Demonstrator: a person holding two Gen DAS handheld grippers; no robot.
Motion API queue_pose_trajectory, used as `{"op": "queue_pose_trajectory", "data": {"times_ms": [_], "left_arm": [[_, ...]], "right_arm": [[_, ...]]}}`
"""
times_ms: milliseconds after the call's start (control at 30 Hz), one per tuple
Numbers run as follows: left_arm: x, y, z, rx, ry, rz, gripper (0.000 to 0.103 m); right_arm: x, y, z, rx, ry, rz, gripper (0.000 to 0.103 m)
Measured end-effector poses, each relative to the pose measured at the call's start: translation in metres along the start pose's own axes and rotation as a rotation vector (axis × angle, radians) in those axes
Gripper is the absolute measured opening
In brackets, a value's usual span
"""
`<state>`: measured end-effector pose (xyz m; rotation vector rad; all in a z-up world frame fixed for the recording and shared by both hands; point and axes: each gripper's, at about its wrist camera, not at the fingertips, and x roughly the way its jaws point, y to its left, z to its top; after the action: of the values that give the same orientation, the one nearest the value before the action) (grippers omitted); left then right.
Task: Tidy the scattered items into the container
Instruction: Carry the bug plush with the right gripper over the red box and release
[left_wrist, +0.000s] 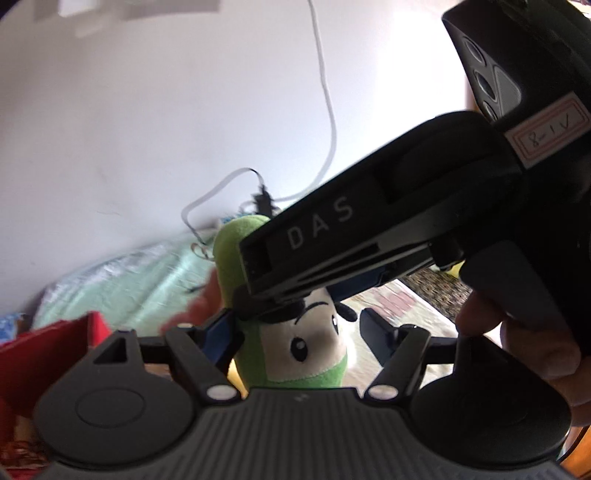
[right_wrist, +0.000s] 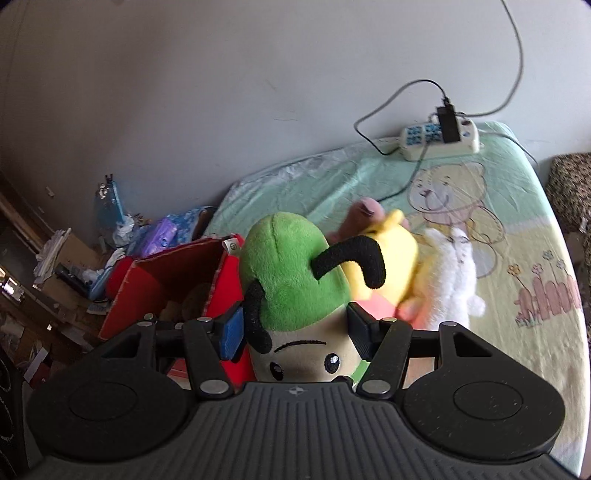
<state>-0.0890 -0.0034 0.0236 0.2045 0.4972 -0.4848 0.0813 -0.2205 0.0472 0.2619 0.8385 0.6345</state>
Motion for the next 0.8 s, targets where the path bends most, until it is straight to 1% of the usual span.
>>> {"op": "queue_pose_trajectory", "data": {"times_ms": [33, 67, 167, 267, 300, 433, 600, 700, 800], "left_arm": [[-0.008, 0.005, -0.001, -0.004, -0.011, 0.019, 0.073], [-0.018, 0.0, -0.001, -0.008, -0.024, 0.038, 0.073], [-0.034, 0.021, -0.003, -0.014, -0.057, 0.085, 0.073], [-0.044, 0.053, -0.005, -0.02, -0.078, 0.116, 0.073], [-0.03, 0.071, 0.002, -0.022, -0.078, 0.125, 0.073], [-0.048, 0.12, -0.012, -0.028, -0.082, 0.161, 0.074], [-0.059, 0.182, -0.037, -0.055, -0.05, 0.214, 0.074], [-0.056, 0.215, -0.056, -0.073, -0.006, 0.238, 0.074], [-0.049, 0.239, -0.074, -0.085, 0.039, 0.253, 0.074]], "right_arm": [[0.002, 0.01, 0.002, -0.018, -0.006, 0.012, 0.061], [0.004, 0.021, 0.004, -0.036, -0.012, 0.023, 0.061], [0.015, 0.053, 0.01, -0.075, -0.026, 0.056, 0.061], [0.031, 0.086, 0.014, -0.106, -0.031, 0.077, 0.061], [0.038, 0.097, 0.015, -0.111, -0.028, 0.083, 0.061], [0.071, 0.143, 0.017, -0.14, -0.011, 0.115, 0.061], [0.122, 0.195, 0.013, -0.171, 0.03, 0.149, 0.061], [0.153, 0.213, 0.008, -0.168, 0.074, 0.163, 0.061], [0.18, 0.229, 0.002, -0.153, 0.123, 0.165, 0.061]]}}
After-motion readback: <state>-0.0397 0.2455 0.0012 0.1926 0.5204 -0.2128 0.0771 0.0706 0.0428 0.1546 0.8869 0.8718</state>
